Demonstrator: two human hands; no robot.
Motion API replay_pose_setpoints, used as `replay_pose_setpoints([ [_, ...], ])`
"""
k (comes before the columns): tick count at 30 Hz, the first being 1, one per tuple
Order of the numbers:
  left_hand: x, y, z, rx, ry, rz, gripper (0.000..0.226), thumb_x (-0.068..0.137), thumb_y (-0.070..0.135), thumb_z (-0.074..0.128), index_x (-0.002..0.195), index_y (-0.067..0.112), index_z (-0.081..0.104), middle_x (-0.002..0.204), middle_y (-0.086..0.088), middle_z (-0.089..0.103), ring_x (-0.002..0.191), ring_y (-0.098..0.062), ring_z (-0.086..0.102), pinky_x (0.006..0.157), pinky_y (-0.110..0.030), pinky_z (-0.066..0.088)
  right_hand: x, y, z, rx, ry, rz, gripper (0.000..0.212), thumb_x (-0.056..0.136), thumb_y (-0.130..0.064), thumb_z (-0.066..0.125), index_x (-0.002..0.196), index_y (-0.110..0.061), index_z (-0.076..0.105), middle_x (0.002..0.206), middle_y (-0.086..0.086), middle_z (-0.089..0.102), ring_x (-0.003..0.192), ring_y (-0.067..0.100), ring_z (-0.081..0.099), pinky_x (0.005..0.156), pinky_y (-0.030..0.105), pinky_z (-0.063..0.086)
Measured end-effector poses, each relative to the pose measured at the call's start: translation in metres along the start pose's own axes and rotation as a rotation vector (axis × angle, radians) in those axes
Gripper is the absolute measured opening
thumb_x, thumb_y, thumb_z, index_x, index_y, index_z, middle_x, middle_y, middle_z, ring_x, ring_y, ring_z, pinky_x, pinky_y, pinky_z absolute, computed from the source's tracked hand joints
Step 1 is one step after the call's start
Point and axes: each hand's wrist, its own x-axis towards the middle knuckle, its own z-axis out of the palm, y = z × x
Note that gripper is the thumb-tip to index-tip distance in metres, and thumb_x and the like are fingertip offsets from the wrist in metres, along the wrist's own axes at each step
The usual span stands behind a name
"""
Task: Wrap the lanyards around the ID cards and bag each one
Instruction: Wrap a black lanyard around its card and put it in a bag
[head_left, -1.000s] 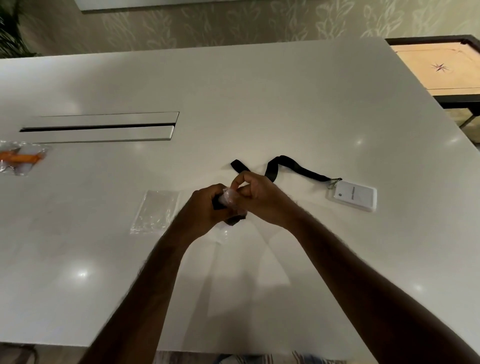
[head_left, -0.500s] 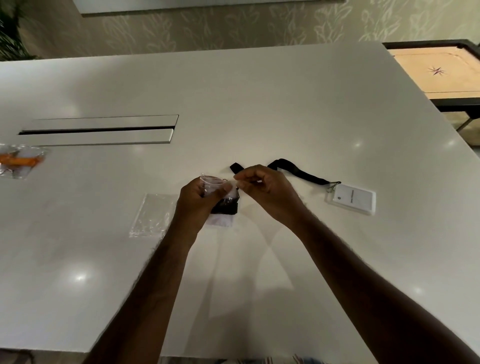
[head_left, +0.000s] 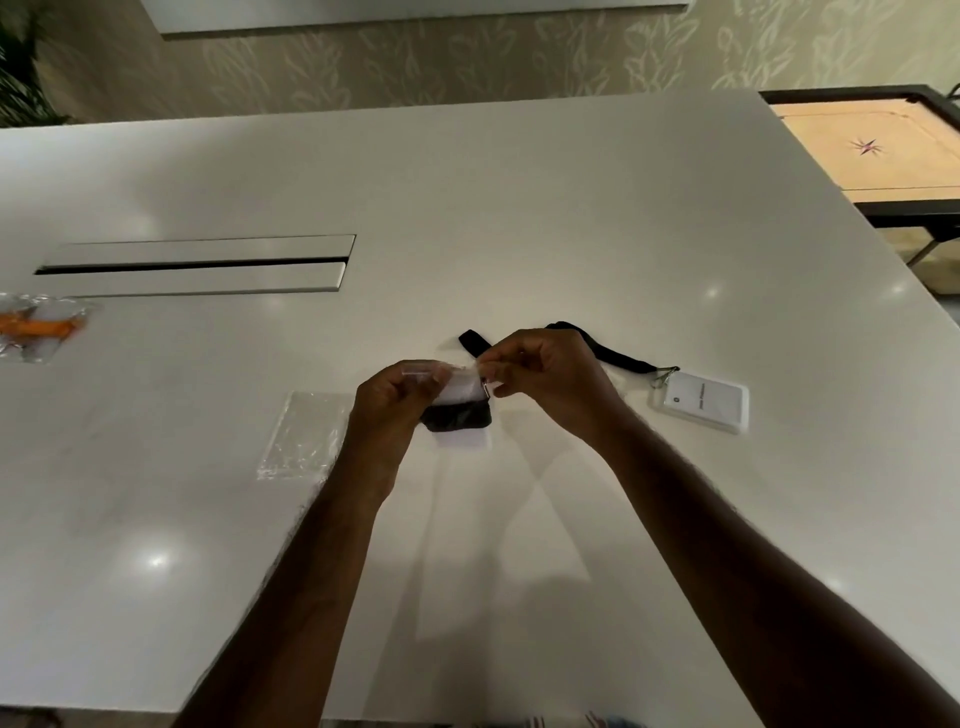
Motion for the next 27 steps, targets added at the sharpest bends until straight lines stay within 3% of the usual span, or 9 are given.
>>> replay_pose_setpoints([
  [3,-0.0003,-0.0003,0.0006,-0.051,0.002,-0.019,0.012,0.097,0.024,0.071,0.101,0.022,0.081,0.104,-0.005,0.080,0.101,-0.022,0.074,0.080,-0.032,0.061,0.0004,-0.0021,-0.0011,-0.001,0.005,0.005,0.006,0.093,-0.004,0.079,0.098,-0.007,0.081,0.088,0.008,0.079,0.081,0.018,0.078,0.073,0.035,0.065],
  [6,-0.0012,0.0018,0.0026,-0.074,0.003,-0.036,0.015,0.099,0.018,0.067,0.103,0.018,0.081,0.104,-0.005,0.080,0.098,-0.016,0.075,0.074,-0.025,0.059,0.0012,-0.0029,-0.0032,-0.022,-0.004,0.013,0.006,0.094,-0.002,0.078,0.100,-0.003,0.076,0.091,0.015,0.077,0.079,0.016,0.077,0.069,0.038,0.067],
  [12,-0.0011,-0.0003,0.0029,-0.069,0.016,-0.036,0.016,0.098,0.023,0.069,0.107,0.016,0.081,0.110,-0.010,0.079,0.106,-0.026,0.075,0.088,-0.038,0.061,0.0012,-0.0058,-0.0070,-0.063,-0.038,-0.012,0.020,0.095,0.001,0.075,0.094,-0.018,0.067,0.088,0.006,0.072,0.074,0.015,0.077,0.065,0.035,0.066],
  [17,0.0008,0.0016,0.0045,-0.035,0.044,0.005,0.008,0.090,0.032,0.078,0.094,0.028,0.083,0.096,-0.001,0.081,0.094,-0.016,0.076,0.078,-0.029,0.061,0.0030,-0.0028,-0.0072,-0.032,-0.042,0.069,0.015,0.096,-0.003,0.074,0.105,-0.014,0.068,0.090,0.007,0.076,0.079,0.016,0.076,0.069,0.034,0.065],
  [21,0.0020,0.0013,0.0037,-0.057,0.062,-0.009,0.007,0.093,0.027,0.076,0.094,0.025,0.082,0.096,-0.003,0.081,0.091,-0.016,0.077,0.072,-0.028,0.061,0.0002,0.0003,-0.0093,-0.082,-0.059,0.098,0.005,0.097,-0.016,0.077,0.097,-0.011,0.077,0.087,0.005,0.079,0.083,0.015,0.077,0.071,0.031,0.065],
  [27,0.0014,0.0012,0.0045,-0.065,0.072,-0.035,0.005,0.091,0.024,0.078,0.091,0.022,0.082,0.092,-0.004,0.080,0.085,-0.015,0.077,0.066,-0.027,0.060,-0.0019,0.0016,-0.0077,-0.066,-0.044,0.116,0.008,0.099,-0.011,0.074,0.091,-0.013,0.077,0.082,-0.001,0.079,0.080,0.018,0.078,0.072,0.036,0.066],
])
